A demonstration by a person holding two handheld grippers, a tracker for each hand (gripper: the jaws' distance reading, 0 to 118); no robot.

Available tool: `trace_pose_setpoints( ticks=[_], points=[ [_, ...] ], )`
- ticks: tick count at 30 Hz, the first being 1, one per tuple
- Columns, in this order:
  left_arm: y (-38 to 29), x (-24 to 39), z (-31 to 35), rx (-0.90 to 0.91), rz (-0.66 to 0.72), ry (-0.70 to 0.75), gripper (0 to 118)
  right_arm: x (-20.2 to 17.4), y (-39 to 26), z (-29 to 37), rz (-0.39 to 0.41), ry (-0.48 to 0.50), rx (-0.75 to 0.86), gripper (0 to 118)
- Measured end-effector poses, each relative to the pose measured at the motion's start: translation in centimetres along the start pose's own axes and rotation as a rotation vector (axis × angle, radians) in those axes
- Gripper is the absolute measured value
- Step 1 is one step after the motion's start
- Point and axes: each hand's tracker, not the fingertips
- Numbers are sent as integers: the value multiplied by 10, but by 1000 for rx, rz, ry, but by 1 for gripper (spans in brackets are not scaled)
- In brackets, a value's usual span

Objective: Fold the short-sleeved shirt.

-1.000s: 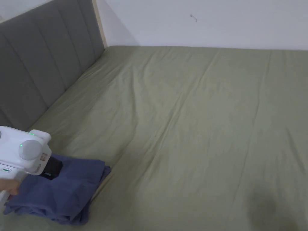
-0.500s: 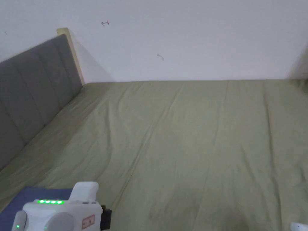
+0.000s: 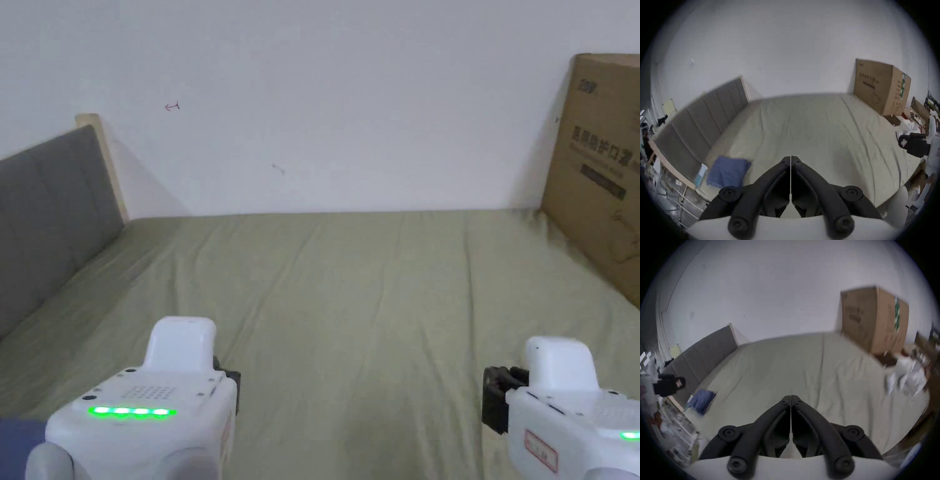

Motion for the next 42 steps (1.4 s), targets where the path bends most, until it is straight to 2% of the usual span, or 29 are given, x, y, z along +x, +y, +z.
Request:
trace_pose_setpoints(
  ticks=[2, 3, 9, 12, 16, 18, 20, 21, 23, 24, 25, 26, 28, 30, 33, 38, 42],
  points=[
    [12, 11, 18, 94, 14, 0, 0, -14, 17, 21, 57, -15, 75, 0],
    [17, 13, 26, 120, 22, -1, 0, 1, 26, -2, 72, -13, 105, 0],
    [32, 35, 58, 227, 51, 12, 0, -29, 61, 42, 134, -39, 221, 0],
    [33, 35, 66, 238, 68, 11, 0, -34, 65, 57, 138, -73, 262, 0],
    [35, 37, 76, 257, 66, 5, 0, -31, 67, 71, 103, -52, 303, 2],
    [38, 38, 81, 275, 67, -7, 1, -37, 66, 79, 133, -113, 340, 3],
    [40, 40, 84, 281, 59, -1, 3, -36, 65, 80, 159, -140, 353, 14],
    [40, 41, 83, 284, 58, 1, 14, -36, 65, 82, 157, -134, 354, 32],
    [38, 41, 83, 286, 60, -13, 46, -30, 64, 79, 138, -123, 352, 75],
    [36, 41, 85, 292, 69, -30, 71, -29, 63, 80, 124, -120, 352, 99],
    [34, 43, 85, 299, 66, -49, 86, -28, 62, 80, 113, -122, 358, 110],
    [33, 45, 87, 303, 60, -49, 95, -27, 60, 81, 105, -129, 368, 115],
    [33, 50, 89, 315, 20, -19, 104, -25, 58, 81, 98, -147, 380, 116],
    [35, 54, 85, 305, -32, 16, 104, -22, 59, 81, 92, -156, 380, 116],
    [37, 49, 80, 306, -10, -10, 104, -17, 60, 80, 72, -159, 371, 116],
    [40, 31, 74, 252, 141, -156, 104, -9, 58, 78, 55, -183, 360, 116],
    [42, 34, 71, 215, 129, -112, 104, -4, 58, 76, 39, -184, 348, 116]
  ],
)
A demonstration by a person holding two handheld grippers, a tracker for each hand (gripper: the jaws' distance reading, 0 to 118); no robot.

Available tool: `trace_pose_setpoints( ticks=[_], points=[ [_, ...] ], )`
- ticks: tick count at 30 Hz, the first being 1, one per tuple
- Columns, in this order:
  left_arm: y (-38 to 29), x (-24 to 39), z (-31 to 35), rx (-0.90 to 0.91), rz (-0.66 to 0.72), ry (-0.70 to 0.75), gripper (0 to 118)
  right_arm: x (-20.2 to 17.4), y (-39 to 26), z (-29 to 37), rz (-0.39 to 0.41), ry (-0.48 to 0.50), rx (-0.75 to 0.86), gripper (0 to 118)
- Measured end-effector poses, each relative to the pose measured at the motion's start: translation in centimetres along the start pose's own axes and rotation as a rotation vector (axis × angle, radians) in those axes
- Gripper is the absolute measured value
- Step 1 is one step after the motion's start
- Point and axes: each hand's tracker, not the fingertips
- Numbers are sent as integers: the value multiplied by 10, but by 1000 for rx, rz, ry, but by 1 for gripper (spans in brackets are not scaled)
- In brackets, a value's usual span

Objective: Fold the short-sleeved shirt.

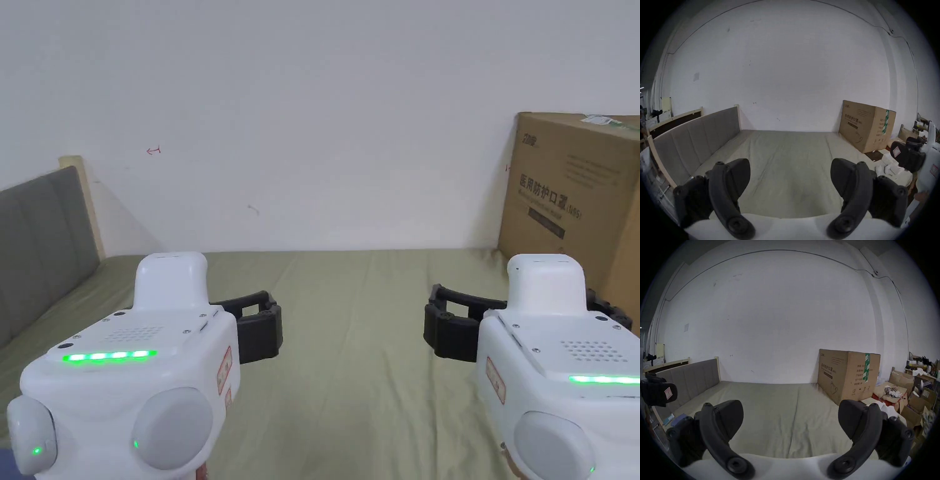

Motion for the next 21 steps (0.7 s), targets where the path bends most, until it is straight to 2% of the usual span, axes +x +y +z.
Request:
trace_pose_setpoints(
  ticks=[21],
  points=[
    [-6, 18, 0, 10, -68, 72, 105, 5, -6, -3, -17, 39, -35, 116]
  ],
)
